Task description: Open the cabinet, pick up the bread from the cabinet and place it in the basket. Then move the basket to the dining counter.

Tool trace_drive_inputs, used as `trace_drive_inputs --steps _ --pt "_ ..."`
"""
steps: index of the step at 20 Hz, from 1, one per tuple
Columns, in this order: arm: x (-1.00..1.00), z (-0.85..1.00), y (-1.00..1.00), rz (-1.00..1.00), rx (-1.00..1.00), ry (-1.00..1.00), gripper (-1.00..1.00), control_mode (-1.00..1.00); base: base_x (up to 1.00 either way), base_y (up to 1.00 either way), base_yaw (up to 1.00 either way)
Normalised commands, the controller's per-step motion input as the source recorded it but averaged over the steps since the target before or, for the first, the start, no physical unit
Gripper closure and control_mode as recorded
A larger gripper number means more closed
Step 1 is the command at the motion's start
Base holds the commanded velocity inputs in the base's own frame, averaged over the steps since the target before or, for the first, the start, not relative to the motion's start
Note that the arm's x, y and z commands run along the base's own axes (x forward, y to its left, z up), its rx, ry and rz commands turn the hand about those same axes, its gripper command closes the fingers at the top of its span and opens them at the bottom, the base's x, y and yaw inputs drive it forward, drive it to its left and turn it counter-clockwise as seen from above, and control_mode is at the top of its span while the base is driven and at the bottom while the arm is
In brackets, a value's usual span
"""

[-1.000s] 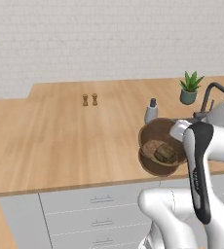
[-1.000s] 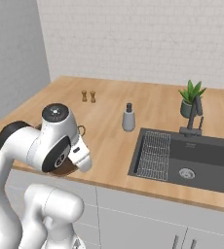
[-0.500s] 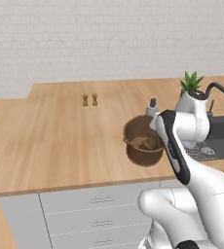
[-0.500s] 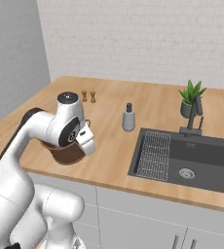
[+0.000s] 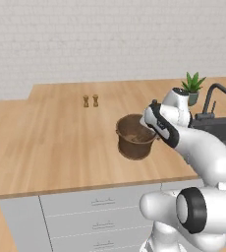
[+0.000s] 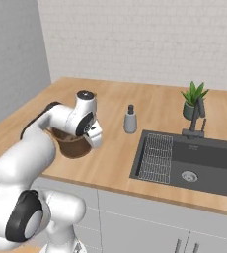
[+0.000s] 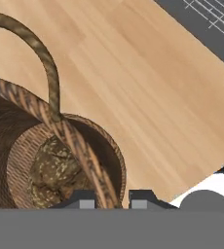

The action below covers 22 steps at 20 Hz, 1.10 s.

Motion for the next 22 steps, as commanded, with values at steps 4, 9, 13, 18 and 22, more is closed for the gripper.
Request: trace_drive_inputs --steps 4,9,13,18,22 --pt "0.53 -0.48 0.0 -0.02 0.01 0.0 1.0 -1.0 0.0 0.0 0.0" --pt "0.46 -0.53 0.0 -0.02 0.0 0.0 1.0 -1.0 0.0 0.0 0.0" --pt "0.3 -0.47 0.0 0.0 0.0 0.0 1.0 -1.0 0.0 0.0 0.0" --pt "0.19 -0.43 0.0 0.0 0.0 0.0 1.0 -1.0 0.0 0.0 0.0" --pt "0.21 -0.4 0.01 -0.01 0.0 0.03 1.0 -1.0 0.0 0.0 0.0"
